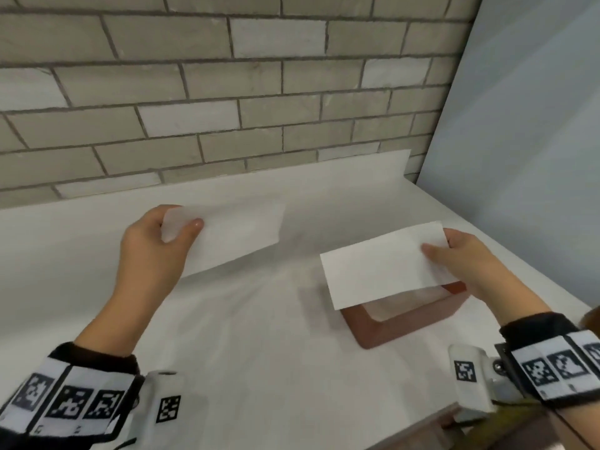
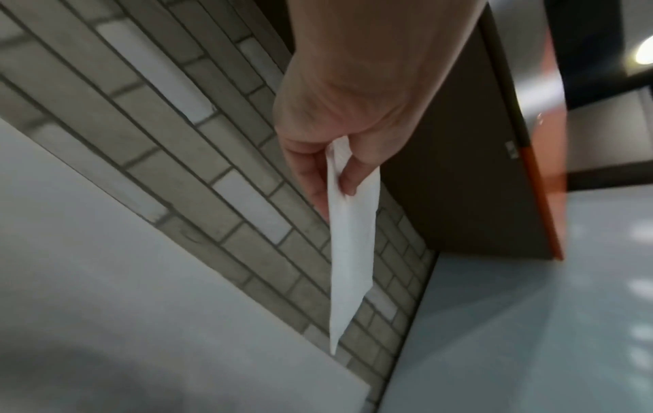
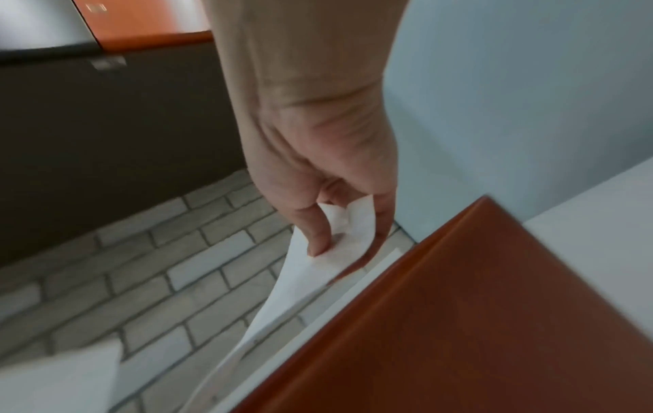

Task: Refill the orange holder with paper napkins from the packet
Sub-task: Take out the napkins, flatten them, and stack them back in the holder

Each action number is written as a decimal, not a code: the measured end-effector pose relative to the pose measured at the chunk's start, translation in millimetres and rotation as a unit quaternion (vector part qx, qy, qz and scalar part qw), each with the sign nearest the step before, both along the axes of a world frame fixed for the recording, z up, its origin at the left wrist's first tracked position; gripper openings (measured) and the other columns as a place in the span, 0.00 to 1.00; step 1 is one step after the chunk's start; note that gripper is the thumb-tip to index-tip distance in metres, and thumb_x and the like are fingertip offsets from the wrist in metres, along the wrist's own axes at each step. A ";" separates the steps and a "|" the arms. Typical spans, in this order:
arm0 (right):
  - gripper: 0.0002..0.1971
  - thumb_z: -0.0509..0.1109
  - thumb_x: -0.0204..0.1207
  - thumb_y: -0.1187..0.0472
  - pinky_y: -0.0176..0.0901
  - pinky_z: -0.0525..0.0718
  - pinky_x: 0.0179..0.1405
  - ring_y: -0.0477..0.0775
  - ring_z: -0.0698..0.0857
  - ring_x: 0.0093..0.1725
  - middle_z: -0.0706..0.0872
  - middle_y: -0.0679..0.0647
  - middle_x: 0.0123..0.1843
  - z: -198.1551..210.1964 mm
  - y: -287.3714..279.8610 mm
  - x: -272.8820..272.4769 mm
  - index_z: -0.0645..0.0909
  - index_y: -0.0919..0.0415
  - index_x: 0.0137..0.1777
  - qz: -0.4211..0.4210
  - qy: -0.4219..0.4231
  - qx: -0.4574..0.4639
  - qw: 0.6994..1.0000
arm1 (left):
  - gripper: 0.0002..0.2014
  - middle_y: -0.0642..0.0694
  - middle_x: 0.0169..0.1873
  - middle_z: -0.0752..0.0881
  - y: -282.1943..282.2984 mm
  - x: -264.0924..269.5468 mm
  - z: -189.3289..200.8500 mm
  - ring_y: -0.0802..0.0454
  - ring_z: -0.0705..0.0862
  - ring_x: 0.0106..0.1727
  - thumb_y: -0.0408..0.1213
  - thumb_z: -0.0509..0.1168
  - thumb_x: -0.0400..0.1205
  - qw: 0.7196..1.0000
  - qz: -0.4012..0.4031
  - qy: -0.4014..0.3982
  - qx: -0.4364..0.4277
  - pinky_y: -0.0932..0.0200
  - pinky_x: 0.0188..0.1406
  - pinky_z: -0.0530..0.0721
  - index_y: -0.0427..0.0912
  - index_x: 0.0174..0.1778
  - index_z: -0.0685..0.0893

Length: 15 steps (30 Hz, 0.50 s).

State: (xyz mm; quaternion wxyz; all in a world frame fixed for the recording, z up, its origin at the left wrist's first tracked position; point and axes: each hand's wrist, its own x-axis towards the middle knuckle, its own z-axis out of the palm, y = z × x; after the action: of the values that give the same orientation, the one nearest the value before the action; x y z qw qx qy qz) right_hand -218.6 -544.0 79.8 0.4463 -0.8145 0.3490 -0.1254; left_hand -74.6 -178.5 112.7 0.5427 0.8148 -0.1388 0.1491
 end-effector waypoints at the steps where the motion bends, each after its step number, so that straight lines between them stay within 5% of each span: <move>1: 0.14 0.69 0.78 0.61 0.55 0.83 0.59 0.62 0.85 0.55 0.87 0.59 0.59 -5.4 -11.1 1.1 0.81 0.60 0.63 0.008 0.025 0.002 1.000 | 0.01 0.54 0.42 0.86 -11.5 -1.8 7.6 0.55 0.85 0.43 0.40 0.69 0.79 0.999 -0.023 0.016 -0.040 0.63 0.42 0.78 0.50 0.43 0.84; 5: 0.16 0.68 0.77 0.65 0.50 0.81 0.59 0.62 0.83 0.58 0.84 0.61 0.62 -25.3 -32.7 7.7 0.80 0.63 0.64 0.077 0.164 -0.065 0.981 | 0.07 0.58 0.43 0.88 -62.5 -7.7 19.0 0.64 0.88 0.42 0.35 0.69 0.79 0.974 -0.100 0.092 -0.179 0.68 0.41 0.84 0.54 0.43 0.83; 11: 0.19 0.67 0.76 0.63 0.45 0.77 0.59 0.61 0.80 0.64 0.82 0.60 0.65 -33.7 -37.6 21.0 0.77 0.63 0.68 0.146 0.239 -0.190 0.941 | 0.13 0.47 0.46 0.88 -138.9 -25.6 -9.1 0.53 0.88 0.43 0.22 0.64 0.79 0.937 -0.166 0.227 -0.207 0.65 0.35 0.87 0.40 0.56 0.81; 15: 0.20 0.65 0.76 0.66 0.43 0.78 0.50 0.61 0.82 0.59 0.84 0.60 0.61 -38.9 -39.0 26.6 0.74 0.61 0.68 0.158 0.267 -0.231 0.922 | 0.15 0.40 0.53 0.87 -172.8 -41.2 -37.2 0.43 0.87 0.53 0.22 0.64 0.79 0.928 -0.162 0.281 -0.183 0.51 0.51 0.86 0.37 0.61 0.80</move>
State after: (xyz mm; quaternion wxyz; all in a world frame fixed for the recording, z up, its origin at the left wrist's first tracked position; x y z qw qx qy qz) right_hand -192.1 -582.9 41.0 0.1497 -0.9427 0.2838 0.0918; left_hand -115.8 -351.4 75.5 0.7160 0.6762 -0.0813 -0.1533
